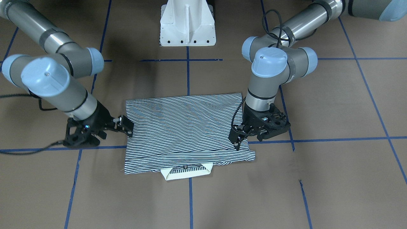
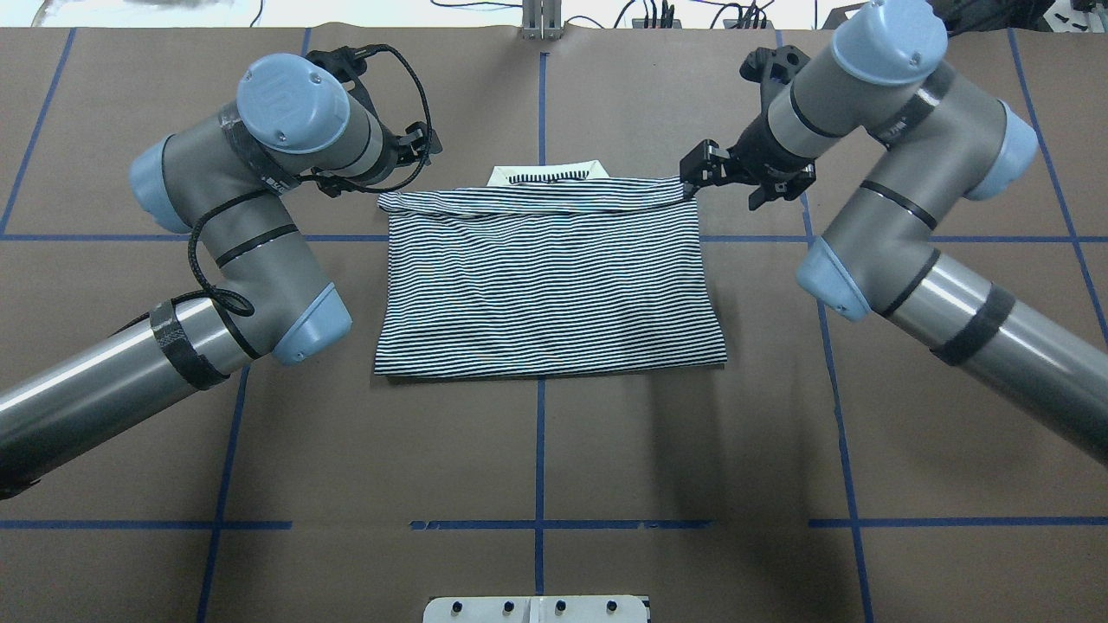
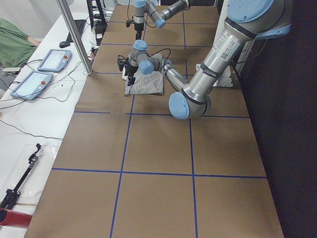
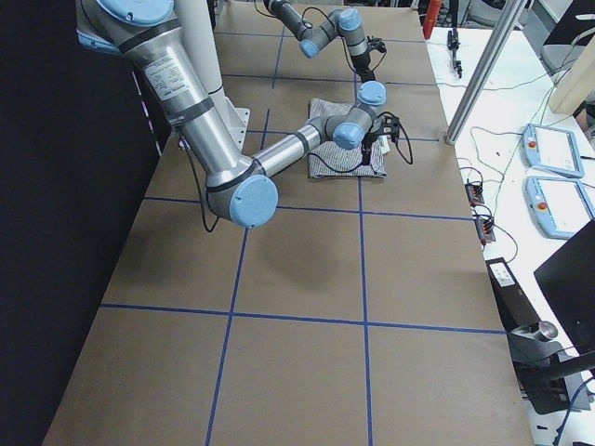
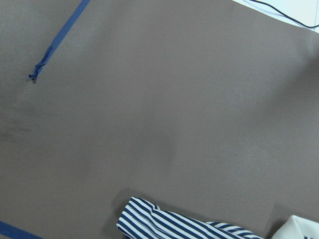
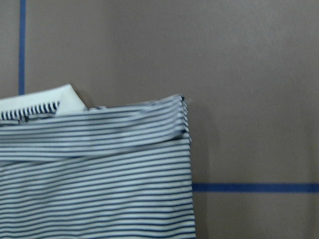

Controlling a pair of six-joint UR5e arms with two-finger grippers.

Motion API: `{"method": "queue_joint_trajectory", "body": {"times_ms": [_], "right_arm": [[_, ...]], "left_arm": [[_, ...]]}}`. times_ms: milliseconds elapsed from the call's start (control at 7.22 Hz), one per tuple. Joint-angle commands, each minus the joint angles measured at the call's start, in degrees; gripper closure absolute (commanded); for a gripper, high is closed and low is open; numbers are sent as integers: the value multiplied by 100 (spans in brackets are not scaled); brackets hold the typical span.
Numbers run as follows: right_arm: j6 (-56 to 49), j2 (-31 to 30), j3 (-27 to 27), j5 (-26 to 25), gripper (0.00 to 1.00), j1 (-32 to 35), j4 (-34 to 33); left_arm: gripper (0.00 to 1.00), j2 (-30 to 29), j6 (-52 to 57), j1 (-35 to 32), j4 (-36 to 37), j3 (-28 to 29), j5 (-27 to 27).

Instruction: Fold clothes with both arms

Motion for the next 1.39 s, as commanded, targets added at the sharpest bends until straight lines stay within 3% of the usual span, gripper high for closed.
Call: {"method": "queue_joint_trajectory", "body": {"times_ms": [0, 277, 693, 831, 1108, 1247], "right_arm": [[506, -867, 803, -280, 0, -515, 0], [508, -800, 691, -1018, 0, -1201, -43], [508, -782, 559, -1170, 2, -1493, -35], [499, -782, 558, -1152, 23, -1494, -35], [455, -782, 558, -1161, 96, -1546, -35], [446, -782, 576, -1152, 100, -1564, -35]], "left_arm": [[0, 32, -85, 113, 181, -263, -2], [0, 32, -138, 149, 182, -299, 7], [0, 41, -138, 158, 173, -299, 7], [0, 41, -138, 158, 173, -334, 7], [0, 41, -129, 158, 173, -334, 16], [0, 49, -129, 158, 164, -334, 16]]}}
